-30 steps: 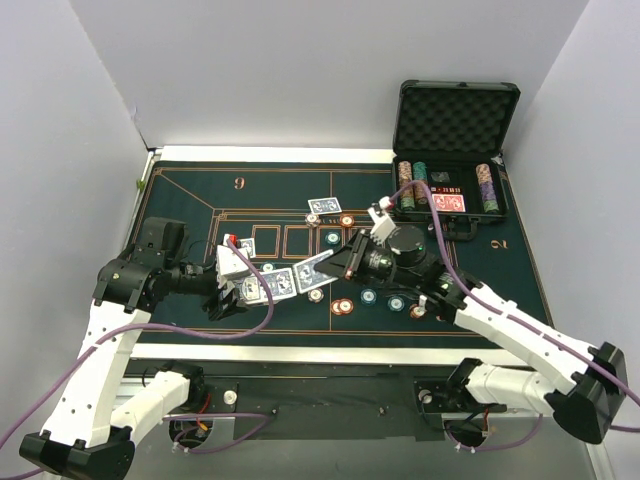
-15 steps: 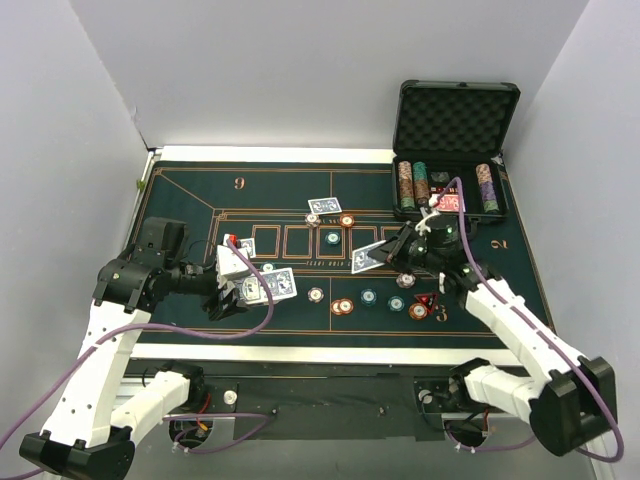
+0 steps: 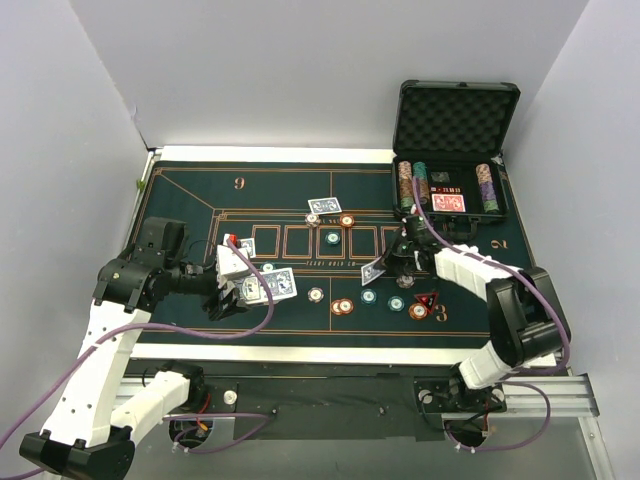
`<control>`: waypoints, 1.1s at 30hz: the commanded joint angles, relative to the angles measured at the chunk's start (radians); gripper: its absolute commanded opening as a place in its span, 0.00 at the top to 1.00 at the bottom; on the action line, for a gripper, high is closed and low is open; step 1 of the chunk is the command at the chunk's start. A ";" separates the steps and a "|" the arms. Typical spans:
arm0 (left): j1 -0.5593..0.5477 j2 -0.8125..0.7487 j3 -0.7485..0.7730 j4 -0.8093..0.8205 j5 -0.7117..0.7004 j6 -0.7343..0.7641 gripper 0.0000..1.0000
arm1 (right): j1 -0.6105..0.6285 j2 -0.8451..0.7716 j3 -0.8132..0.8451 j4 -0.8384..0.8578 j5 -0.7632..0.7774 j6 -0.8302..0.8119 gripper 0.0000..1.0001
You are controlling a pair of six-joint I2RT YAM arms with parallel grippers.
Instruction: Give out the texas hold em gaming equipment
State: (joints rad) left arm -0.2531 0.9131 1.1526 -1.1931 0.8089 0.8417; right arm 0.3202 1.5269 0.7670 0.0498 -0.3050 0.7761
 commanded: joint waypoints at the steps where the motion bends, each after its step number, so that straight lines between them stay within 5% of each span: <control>1: 0.006 -0.008 0.048 0.026 0.038 0.003 0.65 | -0.006 0.027 0.063 0.085 -0.011 -0.043 1.00; 12: 0.005 -0.006 0.042 0.027 0.041 0.003 0.65 | -0.003 0.139 0.143 -0.076 0.087 -0.153 0.99; 22: 0.005 -0.006 0.044 0.021 0.036 0.013 0.65 | 0.016 0.073 0.120 -0.134 0.181 -0.179 0.62; 33: 0.005 -0.003 0.047 0.023 0.042 0.010 0.65 | 0.017 -0.056 0.213 -0.240 0.231 -0.215 0.53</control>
State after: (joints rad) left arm -0.2531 0.9138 1.1526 -1.1931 0.8089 0.8455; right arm 0.3290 1.5528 0.9211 -0.1246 -0.1169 0.5770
